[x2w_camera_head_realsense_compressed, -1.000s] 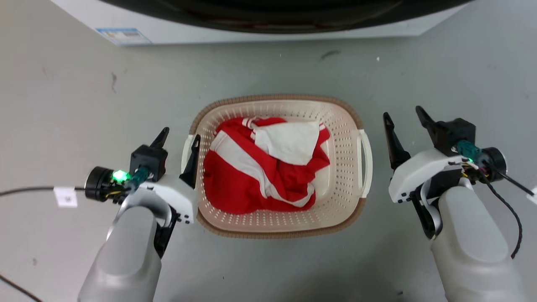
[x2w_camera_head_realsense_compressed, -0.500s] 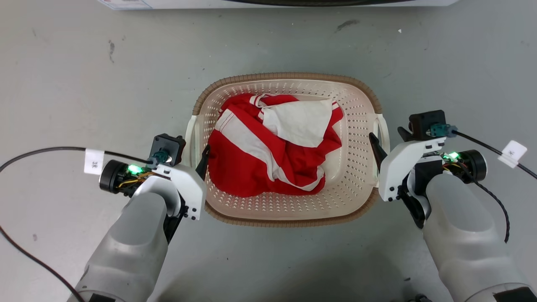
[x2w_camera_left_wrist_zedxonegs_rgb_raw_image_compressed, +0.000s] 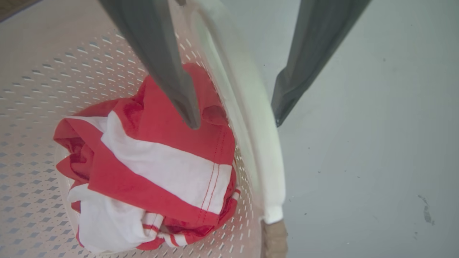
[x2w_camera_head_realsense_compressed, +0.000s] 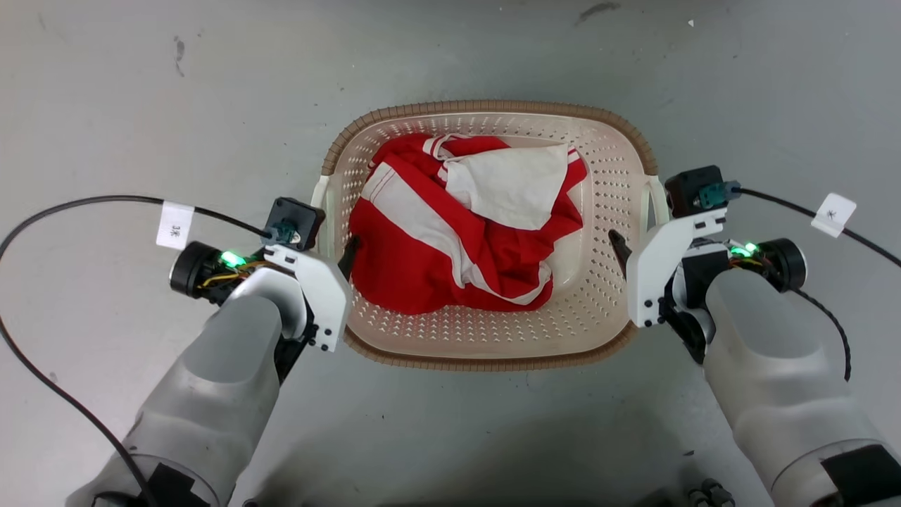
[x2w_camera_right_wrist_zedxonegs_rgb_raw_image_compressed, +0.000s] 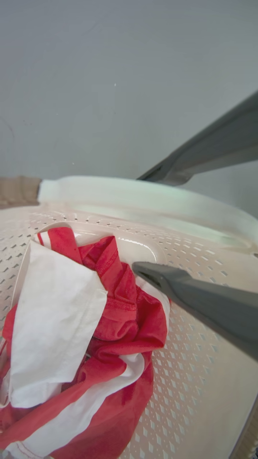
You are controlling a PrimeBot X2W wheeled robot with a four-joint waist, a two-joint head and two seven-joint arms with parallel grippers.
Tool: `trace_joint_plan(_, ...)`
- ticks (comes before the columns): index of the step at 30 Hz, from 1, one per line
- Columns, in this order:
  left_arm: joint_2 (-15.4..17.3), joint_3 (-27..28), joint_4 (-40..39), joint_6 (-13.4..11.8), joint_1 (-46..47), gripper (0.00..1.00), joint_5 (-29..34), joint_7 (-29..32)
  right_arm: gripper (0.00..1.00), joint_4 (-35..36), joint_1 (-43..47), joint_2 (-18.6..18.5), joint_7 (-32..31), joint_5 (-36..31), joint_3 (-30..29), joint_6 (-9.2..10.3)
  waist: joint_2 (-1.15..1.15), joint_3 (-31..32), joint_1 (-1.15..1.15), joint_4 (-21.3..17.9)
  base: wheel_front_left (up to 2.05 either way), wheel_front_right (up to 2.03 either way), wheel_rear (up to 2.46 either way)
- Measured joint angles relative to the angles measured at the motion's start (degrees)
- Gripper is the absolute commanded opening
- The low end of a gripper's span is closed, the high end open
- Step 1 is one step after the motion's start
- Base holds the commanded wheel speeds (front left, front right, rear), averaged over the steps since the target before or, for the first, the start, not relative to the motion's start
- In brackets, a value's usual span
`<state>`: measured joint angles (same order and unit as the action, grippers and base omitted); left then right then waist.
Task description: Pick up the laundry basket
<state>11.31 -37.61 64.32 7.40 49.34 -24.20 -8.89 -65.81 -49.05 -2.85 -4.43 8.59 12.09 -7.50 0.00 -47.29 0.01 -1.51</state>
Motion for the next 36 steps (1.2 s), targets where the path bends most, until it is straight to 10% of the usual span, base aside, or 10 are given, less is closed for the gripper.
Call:
trace_joint_plan(14,1.48,-8.62,0.02,0.00,2.97,1.00,-7.97,1.30,1.00,-3.12,-3.26,0.01,-0.42,-0.03,1.25,0.00,0.00,-2.00,0.00,0.43,0.00,0.00,0.00)
trace_joint_plan(15,1.53,-9.18,0.04,0.00,2.98,0.78,-8.44,1.25,1.00,-3.13,-3.35,-0.01,-0.40,-0.30,1.68,0.00,0.00,-2.05,0.00,0.44,0.00,0.00,0.00)
trace_joint_plan(16,1.48,-9.78,-0.03,0.00,2.98,0.13,-9.00,1.25,0.36,-3.14,-3.43,-0.01,-0.46,-0.32,1.85,0.00,0.00,-2.12,0.00,0.50,0.00,0.00,0.00)
trace_joint_plan(17,1.40,-10.35,-0.14,0.00,2.98,0.00,-9.54,1.23,0.00,-3.14,-3.46,0.00,-0.63,0.00,1.90,0.00,0.00,-2.17,0.00,0.60,0.00,0.00,0.00)
trace_joint_plan(36,4.27,-24.28,-6.08,-0.25,0.93,0.00,-22.56,8.91,0.00,-5.77,-2.68,-0.18,-10.11,-1.35,4.63,0.10,0.00,6.85,0.00,1.00,0.00,0.00,0.00)
